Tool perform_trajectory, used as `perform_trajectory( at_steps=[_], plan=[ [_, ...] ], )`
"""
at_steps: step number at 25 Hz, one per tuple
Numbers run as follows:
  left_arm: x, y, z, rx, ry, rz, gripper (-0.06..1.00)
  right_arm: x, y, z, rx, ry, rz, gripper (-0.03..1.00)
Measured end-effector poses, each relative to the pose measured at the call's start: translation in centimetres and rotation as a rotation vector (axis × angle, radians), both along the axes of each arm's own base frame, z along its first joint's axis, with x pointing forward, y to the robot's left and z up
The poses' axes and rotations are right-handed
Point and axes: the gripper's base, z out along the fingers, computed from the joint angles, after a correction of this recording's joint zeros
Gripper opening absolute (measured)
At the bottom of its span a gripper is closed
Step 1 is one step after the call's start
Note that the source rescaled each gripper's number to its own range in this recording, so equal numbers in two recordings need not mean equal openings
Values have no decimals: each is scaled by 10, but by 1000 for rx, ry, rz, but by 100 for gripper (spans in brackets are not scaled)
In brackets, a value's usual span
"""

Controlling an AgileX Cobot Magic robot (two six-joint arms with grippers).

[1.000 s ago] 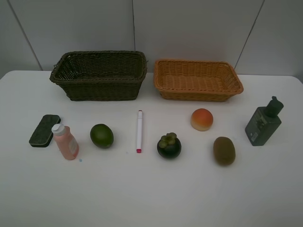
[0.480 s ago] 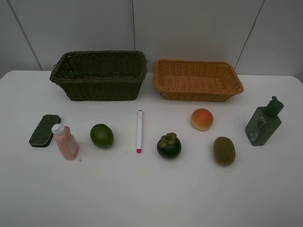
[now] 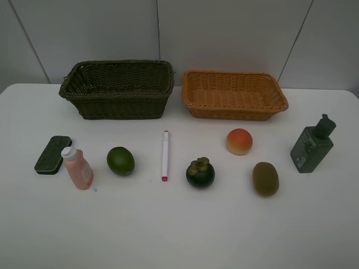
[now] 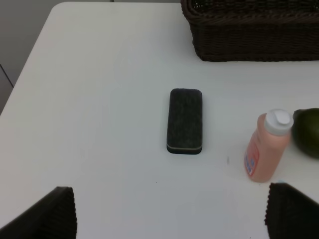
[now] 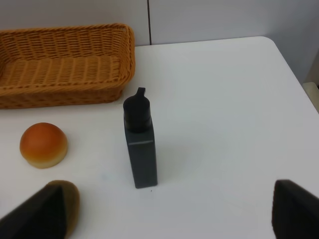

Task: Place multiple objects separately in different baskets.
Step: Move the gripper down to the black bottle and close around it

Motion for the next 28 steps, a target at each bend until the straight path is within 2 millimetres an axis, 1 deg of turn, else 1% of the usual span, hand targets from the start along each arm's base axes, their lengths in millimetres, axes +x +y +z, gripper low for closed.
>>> perform_trajectory(
  at_steps=[28],
  plan=[
    [0,0,0,0,0,0,100,0,0,0,0,0,0,100]
  ],
)
